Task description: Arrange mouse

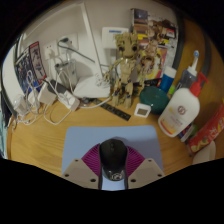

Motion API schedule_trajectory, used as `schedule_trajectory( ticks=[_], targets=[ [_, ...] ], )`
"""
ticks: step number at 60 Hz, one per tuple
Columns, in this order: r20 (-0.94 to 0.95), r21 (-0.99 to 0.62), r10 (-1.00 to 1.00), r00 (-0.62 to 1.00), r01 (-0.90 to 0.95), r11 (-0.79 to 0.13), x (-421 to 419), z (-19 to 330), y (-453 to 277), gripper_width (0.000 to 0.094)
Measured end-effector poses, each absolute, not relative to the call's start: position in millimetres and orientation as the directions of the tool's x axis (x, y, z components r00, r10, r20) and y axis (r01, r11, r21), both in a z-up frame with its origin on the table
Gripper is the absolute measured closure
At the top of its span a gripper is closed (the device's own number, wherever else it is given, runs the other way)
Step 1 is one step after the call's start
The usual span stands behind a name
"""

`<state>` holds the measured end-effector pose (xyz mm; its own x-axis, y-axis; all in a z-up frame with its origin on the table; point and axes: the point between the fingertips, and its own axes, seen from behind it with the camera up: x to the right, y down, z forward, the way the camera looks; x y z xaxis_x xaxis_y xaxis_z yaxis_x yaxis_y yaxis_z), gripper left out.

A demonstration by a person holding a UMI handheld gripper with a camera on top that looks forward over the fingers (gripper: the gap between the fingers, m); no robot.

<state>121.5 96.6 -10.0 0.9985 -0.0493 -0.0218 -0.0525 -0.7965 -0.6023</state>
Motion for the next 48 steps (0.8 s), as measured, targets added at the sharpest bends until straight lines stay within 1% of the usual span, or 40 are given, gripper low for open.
schedule_trajectory(
  ticks=[2,3,7,9,10,13,19,21,23,26,29,37,43,48],
  targets=[
    [-0.024,-0.587,-0.040,0.999,-0.047,-0.809,118,-20,93,0.0634],
    [-0.021,-0.611,-0.037,0.999,-0.042,-0.790,118,-17,98,0.0628],
    [-0.041,-0.616,-0.051,0.998,-0.065,-0.785,116,-19,99,0.0612],
    [-0.039,-0.618,-0.049,0.998,-0.063,-0.784,117,-19,98,0.0571],
    [-0.035,-0.616,-0.047,0.998,-0.059,-0.785,117,-19,98,0.0574],
    [-0.025,-0.616,-0.044,0.999,-0.050,-0.787,118,-19,98,0.0526],
    [-0.043,-0.612,-0.068,0.997,-0.080,-0.787,118,-19,98,0.0430],
    [-0.045,-0.604,-0.066,0.997,-0.079,-0.793,117,-19,95,0.0368],
    [-0.043,-0.590,-0.059,0.997,-0.073,-0.804,116,-20,91,0.0237],
    [-0.031,-0.572,-0.060,0.998,-0.067,-0.817,116,-19,83,0.0114],
    [-0.015,-0.575,-0.056,0.998,-0.054,-0.816,115,-10,77,0.0097],
    [0.038,-0.585,-0.083,0.996,-0.045,-0.810,116,26,48,0.0102],
    [0.049,-0.616,-0.128,0.991,-0.071,-0.785,109,69,24,0.0101],
    [0.039,-0.665,-0.145,0.989,-0.083,-0.742,93,114,14,0.0100]
  ],
)
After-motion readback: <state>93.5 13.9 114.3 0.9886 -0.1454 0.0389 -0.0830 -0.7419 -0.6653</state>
